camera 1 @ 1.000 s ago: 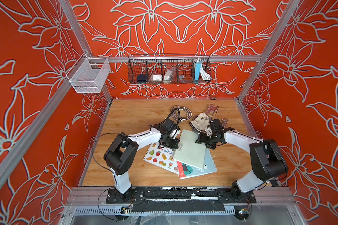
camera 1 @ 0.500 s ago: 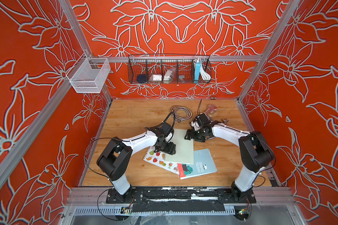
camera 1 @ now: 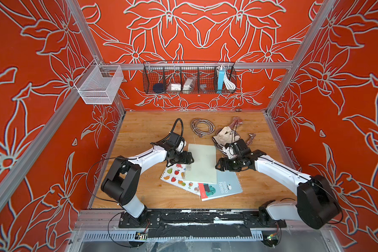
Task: Tear off pages from different notebooks
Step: Adjust the notebook at the notebook, then open the notebook at the notebook.
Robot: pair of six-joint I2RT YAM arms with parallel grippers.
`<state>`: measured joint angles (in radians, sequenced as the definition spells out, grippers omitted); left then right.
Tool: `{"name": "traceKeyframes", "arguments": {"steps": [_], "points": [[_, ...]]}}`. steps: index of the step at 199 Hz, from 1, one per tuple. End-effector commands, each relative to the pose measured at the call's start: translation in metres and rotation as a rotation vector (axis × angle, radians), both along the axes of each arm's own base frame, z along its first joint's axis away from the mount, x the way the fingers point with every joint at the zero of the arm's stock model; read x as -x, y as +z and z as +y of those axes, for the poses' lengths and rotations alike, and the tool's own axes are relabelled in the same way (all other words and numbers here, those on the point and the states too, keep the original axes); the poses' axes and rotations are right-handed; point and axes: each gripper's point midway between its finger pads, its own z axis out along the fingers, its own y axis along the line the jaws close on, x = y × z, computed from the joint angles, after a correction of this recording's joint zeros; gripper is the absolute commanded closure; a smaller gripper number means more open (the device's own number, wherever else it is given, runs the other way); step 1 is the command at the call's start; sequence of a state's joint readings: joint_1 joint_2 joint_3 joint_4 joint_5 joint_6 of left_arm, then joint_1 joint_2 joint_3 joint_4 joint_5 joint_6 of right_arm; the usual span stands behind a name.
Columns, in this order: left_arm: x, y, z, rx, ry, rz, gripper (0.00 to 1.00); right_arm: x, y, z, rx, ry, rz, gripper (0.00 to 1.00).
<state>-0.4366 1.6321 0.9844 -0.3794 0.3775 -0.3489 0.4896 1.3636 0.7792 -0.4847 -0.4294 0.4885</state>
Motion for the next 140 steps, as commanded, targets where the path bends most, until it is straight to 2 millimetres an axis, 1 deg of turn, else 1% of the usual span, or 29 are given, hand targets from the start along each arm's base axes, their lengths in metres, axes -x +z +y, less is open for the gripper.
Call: {"name": "traceKeyframes", "arguments": {"steps": [1, 36, 72, 113, 140], "points": [[0.007, -0.009, -0.015, 0.083, -0.015, 0.08, 0.19, 0.001, -0.004, 0.011, -0.042, 0.034, 0.019, 0.2], [0.013, -0.023, -0.014, 0.073, -0.015, 0.131, 0.19, -0.009, -0.012, 0.025, -0.081, 0.037, 0.045, 0.2], [0.014, -0.026, -0.017, 0.085, -0.019, 0.151, 0.2, -0.018, -0.024, 0.032, -0.087, 0.029, 0.074, 0.2], [0.015, -0.027, -0.018, 0.092, -0.026, 0.158, 0.21, -0.027, -0.025, 0.043, -0.12, 0.037, 0.08, 0.2], [0.015, -0.027, -0.02, 0.098, -0.033, 0.156, 0.21, -0.031, -0.02, 0.049, -0.143, 0.05, 0.073, 0.21]]}}
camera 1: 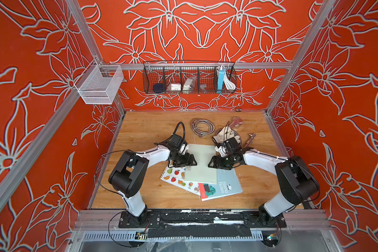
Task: Tear off pages from different notebooks
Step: Open the notebook at the notebook.
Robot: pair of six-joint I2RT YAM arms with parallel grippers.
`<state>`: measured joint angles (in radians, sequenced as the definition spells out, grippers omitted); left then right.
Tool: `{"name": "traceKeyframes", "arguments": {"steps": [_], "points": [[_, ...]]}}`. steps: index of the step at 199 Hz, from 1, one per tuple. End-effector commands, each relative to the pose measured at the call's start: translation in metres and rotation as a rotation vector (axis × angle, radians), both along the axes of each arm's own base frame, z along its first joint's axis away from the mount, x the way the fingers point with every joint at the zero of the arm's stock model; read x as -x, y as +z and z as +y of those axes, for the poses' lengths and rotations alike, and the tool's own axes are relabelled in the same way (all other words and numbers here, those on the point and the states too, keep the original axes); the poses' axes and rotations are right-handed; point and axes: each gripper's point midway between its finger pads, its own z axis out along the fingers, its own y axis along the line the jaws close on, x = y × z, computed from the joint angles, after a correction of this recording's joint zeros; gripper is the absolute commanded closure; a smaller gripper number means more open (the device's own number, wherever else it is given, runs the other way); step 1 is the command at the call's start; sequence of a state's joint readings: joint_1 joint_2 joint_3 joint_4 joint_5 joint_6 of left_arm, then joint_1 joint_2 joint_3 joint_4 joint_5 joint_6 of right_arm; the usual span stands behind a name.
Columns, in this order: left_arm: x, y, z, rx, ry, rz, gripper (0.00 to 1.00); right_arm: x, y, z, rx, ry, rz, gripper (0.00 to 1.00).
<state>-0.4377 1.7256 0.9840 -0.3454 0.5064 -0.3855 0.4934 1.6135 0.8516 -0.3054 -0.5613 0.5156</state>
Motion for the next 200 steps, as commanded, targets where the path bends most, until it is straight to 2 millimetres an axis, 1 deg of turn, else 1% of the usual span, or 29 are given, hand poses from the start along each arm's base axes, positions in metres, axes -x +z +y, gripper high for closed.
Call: {"name": "traceKeyframes", "arguments": {"steps": [1, 31, 68, 84, 119, 146, 177, 200], "points": [[0.004, -0.006, -0.002, 0.011, -0.01, 0.032, 0.21, -0.003, 0.007, 0.01, -0.033, 0.015, 0.003, 0.21], [0.003, -0.005, -0.003, 0.015, -0.015, 0.027, 0.21, -0.008, 0.023, 0.018, -0.071, 0.03, -0.029, 0.22], [0.003, -0.006, -0.004, 0.016, -0.015, 0.032, 0.21, -0.009, 0.044, 0.016, -0.034, 0.059, -0.091, 0.22], [0.003, -0.006, -0.004, 0.019, -0.015, 0.032, 0.21, -0.006, 0.048, 0.015, -0.02, 0.075, -0.097, 0.22], [0.003, -0.005, -0.006, 0.031, -0.02, 0.032, 0.21, -0.001, 0.044, 0.014, 0.017, 0.098, -0.095, 0.22], [0.002, -0.002, -0.007, 0.039, -0.02, 0.024, 0.21, -0.002, 0.049, 0.021, -0.011, 0.106, -0.124, 0.23], [0.003, -0.001, -0.008, 0.047, -0.026, 0.02, 0.21, -0.006, 0.071, 0.033, -0.094, 0.109, -0.196, 0.24], [0.002, 0.0, -0.009, 0.051, -0.028, 0.018, 0.21, -0.007, 0.081, 0.039, -0.144, 0.107, -0.222, 0.25]]}}
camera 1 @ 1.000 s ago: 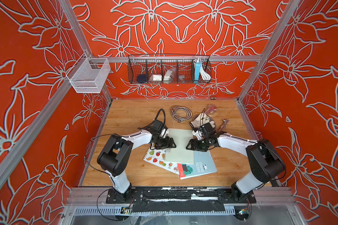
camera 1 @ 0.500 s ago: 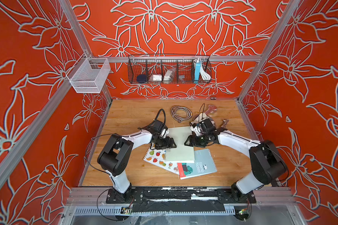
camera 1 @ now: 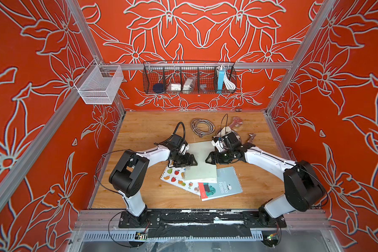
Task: Tear off pages from different notebooks
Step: Open the notebook at the notebook.
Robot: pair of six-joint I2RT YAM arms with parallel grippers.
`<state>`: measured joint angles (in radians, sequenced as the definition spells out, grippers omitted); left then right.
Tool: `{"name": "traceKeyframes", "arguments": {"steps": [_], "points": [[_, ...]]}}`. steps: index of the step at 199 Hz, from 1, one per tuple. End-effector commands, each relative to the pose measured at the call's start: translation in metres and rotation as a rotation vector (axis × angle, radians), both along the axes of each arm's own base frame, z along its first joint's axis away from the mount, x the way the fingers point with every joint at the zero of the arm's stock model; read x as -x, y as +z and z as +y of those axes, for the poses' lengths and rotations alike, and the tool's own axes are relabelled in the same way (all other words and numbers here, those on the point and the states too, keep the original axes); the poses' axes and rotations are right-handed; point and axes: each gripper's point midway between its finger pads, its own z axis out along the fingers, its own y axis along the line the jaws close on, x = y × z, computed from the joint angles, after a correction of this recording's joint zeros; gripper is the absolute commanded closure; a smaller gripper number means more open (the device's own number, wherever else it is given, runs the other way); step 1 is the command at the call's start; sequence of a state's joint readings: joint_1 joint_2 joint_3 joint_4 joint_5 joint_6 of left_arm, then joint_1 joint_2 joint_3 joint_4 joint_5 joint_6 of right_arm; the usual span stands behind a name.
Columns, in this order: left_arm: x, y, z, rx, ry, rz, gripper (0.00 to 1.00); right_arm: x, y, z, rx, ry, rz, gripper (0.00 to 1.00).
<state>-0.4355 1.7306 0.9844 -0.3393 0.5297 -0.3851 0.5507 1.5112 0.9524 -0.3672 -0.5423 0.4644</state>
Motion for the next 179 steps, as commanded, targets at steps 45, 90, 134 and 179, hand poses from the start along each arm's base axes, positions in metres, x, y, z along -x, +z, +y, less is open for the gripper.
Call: {"name": "traceKeyframes", "arguments": {"steps": [45, 90, 134, 179], "points": [[0.002, 0.002, -0.008, 0.04, -0.028, 0.003, 0.21, 0.0, 0.017, 0.021, -0.115, 0.035, -0.044, 0.3], [0.002, 0.019, -0.011, 0.071, -0.047, -0.045, 0.2, 0.0, 0.008, 0.027, -0.115, 0.057, -0.012, 0.76], [0.003, 0.079, 0.003, 0.015, -0.078, -0.239, 0.19, -0.001, -0.002, 0.019, -0.051, 0.022, 0.009, 1.0], [0.046, 0.089, -0.013, -0.194, -0.32, -0.357, 0.11, -0.011, -0.011, 0.018, 0.022, -0.036, 0.095, 1.0]]}}
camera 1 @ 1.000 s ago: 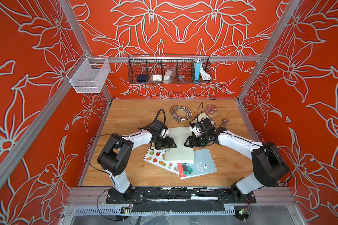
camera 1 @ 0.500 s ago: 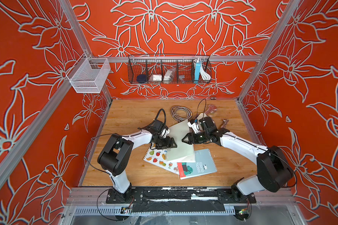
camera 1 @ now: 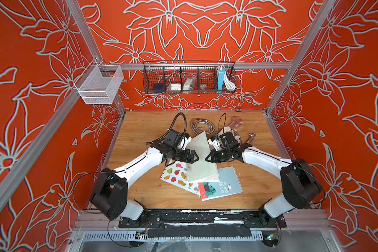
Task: Tear off pages from different notebooks
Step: Open the notebook at the notebook.
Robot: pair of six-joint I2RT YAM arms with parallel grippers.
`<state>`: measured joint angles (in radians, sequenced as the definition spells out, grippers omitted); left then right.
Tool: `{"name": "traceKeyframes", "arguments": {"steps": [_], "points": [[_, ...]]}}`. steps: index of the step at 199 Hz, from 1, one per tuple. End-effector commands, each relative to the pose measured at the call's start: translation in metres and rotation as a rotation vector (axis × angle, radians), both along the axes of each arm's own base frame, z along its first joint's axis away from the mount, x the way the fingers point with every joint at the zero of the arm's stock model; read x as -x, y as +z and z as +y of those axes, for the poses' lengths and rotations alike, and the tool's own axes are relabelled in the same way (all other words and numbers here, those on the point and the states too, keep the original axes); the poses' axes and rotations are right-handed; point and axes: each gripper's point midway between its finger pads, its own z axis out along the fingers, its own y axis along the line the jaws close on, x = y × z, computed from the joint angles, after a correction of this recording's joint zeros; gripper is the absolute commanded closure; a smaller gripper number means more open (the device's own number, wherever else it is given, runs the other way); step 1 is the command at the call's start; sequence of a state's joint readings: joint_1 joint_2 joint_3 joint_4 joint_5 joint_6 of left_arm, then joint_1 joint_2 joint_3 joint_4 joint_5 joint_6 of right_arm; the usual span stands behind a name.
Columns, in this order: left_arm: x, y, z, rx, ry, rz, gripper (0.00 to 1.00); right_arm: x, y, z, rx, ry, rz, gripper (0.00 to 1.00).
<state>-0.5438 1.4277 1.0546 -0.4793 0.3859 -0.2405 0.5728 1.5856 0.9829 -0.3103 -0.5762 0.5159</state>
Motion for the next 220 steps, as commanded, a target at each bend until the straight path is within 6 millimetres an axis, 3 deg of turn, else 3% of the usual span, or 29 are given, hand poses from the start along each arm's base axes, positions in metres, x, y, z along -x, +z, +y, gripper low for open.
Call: {"name": "traceKeyframes", "arguments": {"steps": [1, 23, 48, 80, 152, 220], "points": [[0.032, -0.017, -0.001, -0.194, -0.143, -0.021, 0.11, -0.006, -0.004, -0.001, 0.061, -0.037, 0.057, 1.0], [0.05, -0.023, -0.014, -0.222, -0.227, -0.038, 0.07, -0.015, 0.006, 0.005, 0.061, -0.056, 0.093, 1.0], [0.056, -0.018, -0.027, -0.211, -0.262, -0.086, 0.04, -0.022, 0.011, 0.01, 0.072, -0.083, 0.148, 1.0], [0.049, -0.011, -0.038, -0.19, -0.24, -0.194, 0.02, -0.023, 0.014, 0.013, 0.092, -0.074, 0.192, 0.97], [0.012, -0.026, -0.059, -0.223, -0.163, -0.301, 0.02, -0.011, 0.021, 0.027, 0.003, -0.031, 0.279, 0.94], [0.018, -0.052, -0.077, -0.228, -0.198, -0.256, 0.03, -0.013, 0.025, 0.029, -0.052, -0.051, 0.303, 0.93]]}}
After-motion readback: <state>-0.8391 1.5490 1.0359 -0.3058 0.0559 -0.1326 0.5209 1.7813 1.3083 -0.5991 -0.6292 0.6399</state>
